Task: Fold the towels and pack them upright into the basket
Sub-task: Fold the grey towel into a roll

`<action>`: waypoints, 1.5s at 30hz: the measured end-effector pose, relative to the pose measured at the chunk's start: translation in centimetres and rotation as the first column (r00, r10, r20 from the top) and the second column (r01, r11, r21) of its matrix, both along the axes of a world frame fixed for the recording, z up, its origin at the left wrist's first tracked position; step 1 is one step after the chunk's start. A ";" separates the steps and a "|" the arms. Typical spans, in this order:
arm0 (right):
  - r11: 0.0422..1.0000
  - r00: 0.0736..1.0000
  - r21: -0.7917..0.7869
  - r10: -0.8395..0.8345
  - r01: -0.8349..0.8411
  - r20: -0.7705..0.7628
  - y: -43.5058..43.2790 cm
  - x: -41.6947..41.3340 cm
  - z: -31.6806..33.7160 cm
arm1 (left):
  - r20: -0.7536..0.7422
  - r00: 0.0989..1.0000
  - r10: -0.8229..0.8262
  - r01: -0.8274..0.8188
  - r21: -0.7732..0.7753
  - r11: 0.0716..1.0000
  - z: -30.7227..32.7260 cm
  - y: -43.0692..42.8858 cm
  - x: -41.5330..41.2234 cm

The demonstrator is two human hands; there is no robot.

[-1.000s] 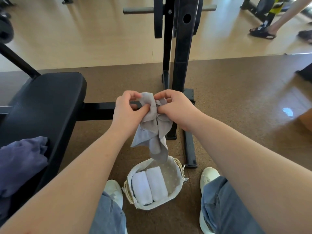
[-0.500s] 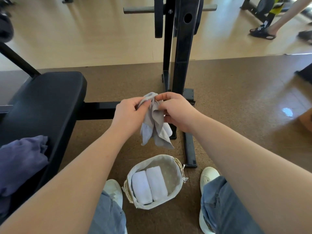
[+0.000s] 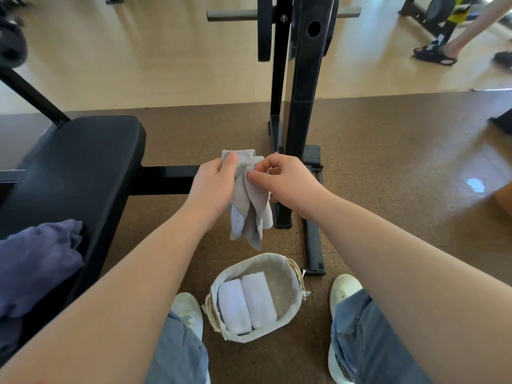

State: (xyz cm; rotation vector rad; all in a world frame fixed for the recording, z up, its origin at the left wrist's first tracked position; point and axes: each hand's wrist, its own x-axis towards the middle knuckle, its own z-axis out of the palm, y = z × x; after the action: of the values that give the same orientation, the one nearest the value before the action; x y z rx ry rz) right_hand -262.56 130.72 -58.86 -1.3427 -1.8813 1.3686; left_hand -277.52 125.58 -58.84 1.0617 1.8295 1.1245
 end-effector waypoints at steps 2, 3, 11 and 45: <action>1.000 1.000 0.010 -0.008 0.008 0.023 -0.1 -0.2 0.1 | -0.057 0.998 -0.010 0.010 -0.006 1.000 0.0 -0.1 0.2; 1.000 1.000 -0.001 -0.009 0.009 0.022 -0.2 -0.3 0.3 | -0.071 0.997 -0.019 0.019 -0.006 1.000 0.0 -0.2 0.3; 0.998 0.994 -0.028 -0.060 0.062 0.091 -0.1 -0.1 0.2 | 0.192 0.972 -0.137 0.159 -0.103 0.982 0.0 -0.3 0.5; 0.992 0.991 0.025 -0.123 0.125 -0.055 0.7 -0.1 0.3 | -0.196 0.980 -0.042 0.063 0.104 0.993 -0.5 -0.5 0.0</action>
State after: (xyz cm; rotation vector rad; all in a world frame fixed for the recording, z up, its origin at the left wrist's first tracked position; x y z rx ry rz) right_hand -262.63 131.38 -58.60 -1.3713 -1.7450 1.2987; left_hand -277.52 125.06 -59.38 1.3156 1.8939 1.1348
